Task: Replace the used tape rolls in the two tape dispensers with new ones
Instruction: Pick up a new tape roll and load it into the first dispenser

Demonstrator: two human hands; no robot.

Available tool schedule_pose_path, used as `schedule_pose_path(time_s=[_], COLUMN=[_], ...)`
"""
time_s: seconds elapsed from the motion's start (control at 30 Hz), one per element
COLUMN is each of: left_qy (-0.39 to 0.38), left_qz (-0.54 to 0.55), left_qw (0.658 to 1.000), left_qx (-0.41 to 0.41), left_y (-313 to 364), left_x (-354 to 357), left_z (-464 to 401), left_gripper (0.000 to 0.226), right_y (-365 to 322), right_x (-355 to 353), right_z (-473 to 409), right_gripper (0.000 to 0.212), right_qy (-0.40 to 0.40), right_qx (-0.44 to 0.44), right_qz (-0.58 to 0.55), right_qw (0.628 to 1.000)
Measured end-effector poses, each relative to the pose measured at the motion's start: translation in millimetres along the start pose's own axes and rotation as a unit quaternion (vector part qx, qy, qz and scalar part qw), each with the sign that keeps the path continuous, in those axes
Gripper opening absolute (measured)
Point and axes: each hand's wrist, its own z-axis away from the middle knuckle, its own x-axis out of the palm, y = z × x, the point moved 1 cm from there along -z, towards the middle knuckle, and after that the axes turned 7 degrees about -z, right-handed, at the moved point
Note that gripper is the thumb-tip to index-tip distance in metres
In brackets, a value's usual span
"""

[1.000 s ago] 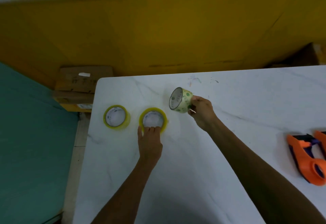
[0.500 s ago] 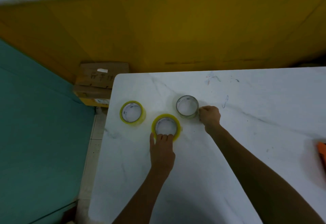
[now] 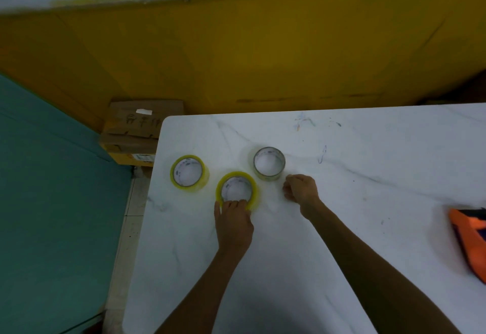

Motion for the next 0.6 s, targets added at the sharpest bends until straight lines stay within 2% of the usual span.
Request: schedule_pose_path(time_s=[0.07, 0.13, 0.2, 0.3, 0.4, 0.6], left_qy=[0.022, 0.026, 0.003, -0.026, -0.037, -0.044], left_qz=[0.137, 0.341, 0.470, 0.534, 0.578, 0.587], left_qw=[0.989, 0.930, 0.863, 0.832, 0.806, 0.801], left_qx=[-0.048, -0.133, -0.185, -0.147, -0.124, -0.113], left_y=[0.9, -0.5, -1.5, -2.3, 1.7, 7.6], left_x=[-12.3, -32.2, -46.6, -62.7, -75.1, -81.2], left_z=[-5.6, -10.6, -13.9, -11.9, -9.2, -0.5], left_gripper=[0.016, 0.010, 0.019, 0.027, 0.024, 0.024], right_y=[0.5, 2.4, 2.5, -12.3, -36.3, -47.6], right_x=[1.7, 6.5, 15.2, 30.9, 37.9, 28.9], right_z=[14.6, 33.0, 52.7, 76.5, 92.7, 101.3], right_gripper=[0.023, 0.021, 0.024, 0.034, 0.040, 0.036], right_qy=[-0.042, -0.106, -0.175, -0.238, -0.258, -0.256], right_qx=[0.014, 0.019, 0.011, -0.050, -0.116, -0.139], right_qz=[-0.023, -0.019, -0.014, 0.013, 0.021, 0.015], right_qw=[0.999, 0.994, 0.984, 0.970, 0.959, 0.956])
